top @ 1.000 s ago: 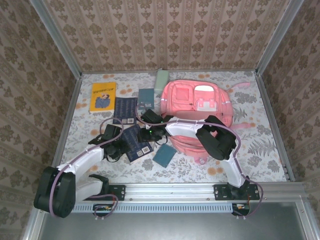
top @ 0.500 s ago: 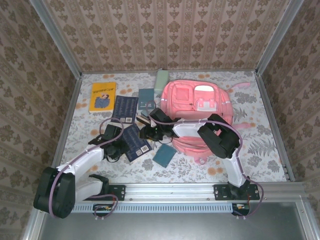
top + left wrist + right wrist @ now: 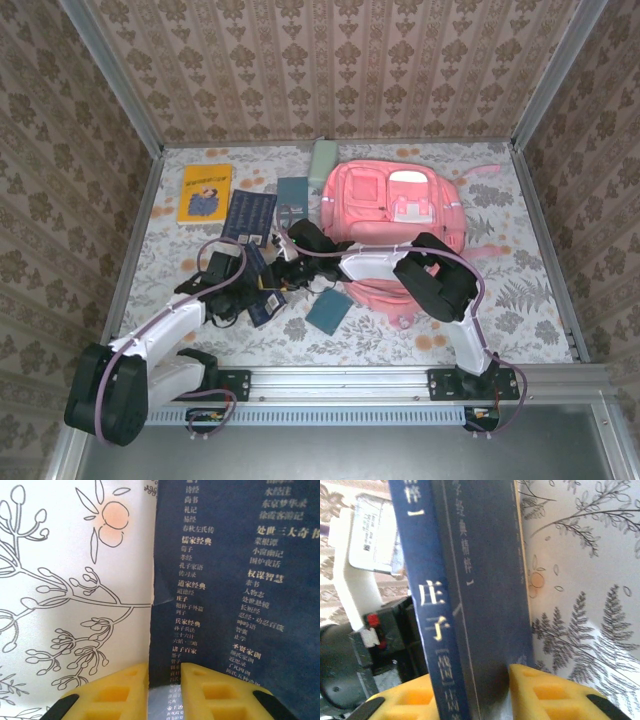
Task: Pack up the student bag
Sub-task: Pick up the book from the middle-left of the table.
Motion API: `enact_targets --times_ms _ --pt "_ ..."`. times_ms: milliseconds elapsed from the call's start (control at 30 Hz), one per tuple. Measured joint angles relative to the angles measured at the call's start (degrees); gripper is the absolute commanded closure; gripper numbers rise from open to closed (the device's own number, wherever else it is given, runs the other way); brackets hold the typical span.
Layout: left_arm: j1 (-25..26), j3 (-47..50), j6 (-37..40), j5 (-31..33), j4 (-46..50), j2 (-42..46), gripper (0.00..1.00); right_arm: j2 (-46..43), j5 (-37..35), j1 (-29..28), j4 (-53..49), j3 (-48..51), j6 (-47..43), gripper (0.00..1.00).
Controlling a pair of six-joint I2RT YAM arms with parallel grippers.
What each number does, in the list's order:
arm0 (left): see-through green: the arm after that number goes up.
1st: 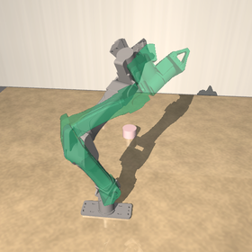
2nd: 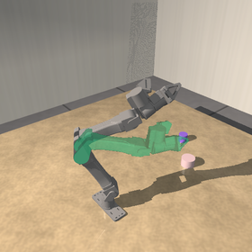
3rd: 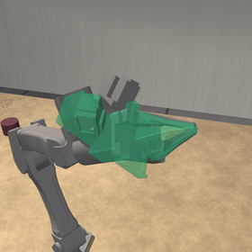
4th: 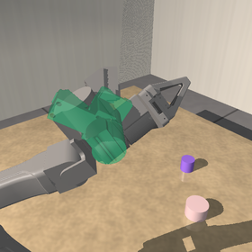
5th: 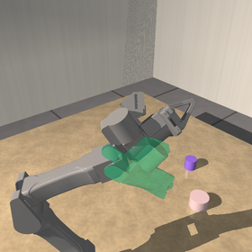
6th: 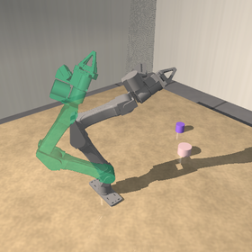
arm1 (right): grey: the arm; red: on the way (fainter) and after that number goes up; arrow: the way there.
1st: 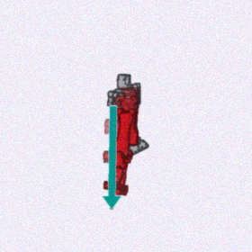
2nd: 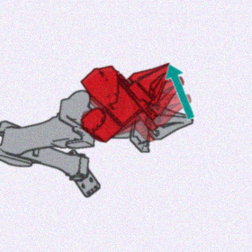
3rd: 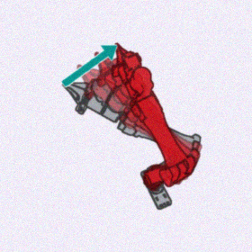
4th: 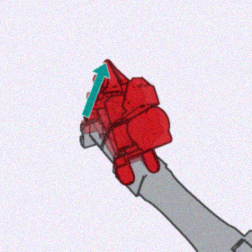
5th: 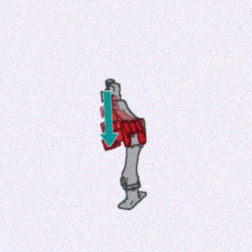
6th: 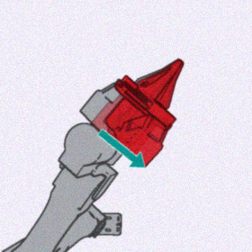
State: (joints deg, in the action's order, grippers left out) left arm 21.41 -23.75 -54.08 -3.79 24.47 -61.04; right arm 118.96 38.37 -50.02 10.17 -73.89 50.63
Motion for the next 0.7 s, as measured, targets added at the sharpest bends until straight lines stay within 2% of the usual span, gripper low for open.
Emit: enact_targets --times_ms 67,167,367,433,700 --pt "0.0 0.0 0.4 0.0 0.4 0.0 0.75 0.0 -0.3 0.0 -2.7 -0.5 -1.7 0.81" --pt "0.0 0.0 0.9 0.0 1.0 0.4 0.69 0.0 -0.7 0.3 -6.1 -1.0 -3.6 1.00" --pt "-0.1 -0.7 2.4 0.9 5.6 2.5 0.45 -0.4 -1.0 0.7 -8.9 -1.1 -4.7 1.00" --pt "-0.1 -1.4 3.1 1.1 8.3 4.3 0.33 -1.4 -1.1 0.7 -9.2 -1.1 -4.9 1.00" --pt "0.0 -11.4 5.7 1.3 14.2 11.5 0.26 -14.3 -5.7 2.4 -9.2 1.8 -5.5 1.00"
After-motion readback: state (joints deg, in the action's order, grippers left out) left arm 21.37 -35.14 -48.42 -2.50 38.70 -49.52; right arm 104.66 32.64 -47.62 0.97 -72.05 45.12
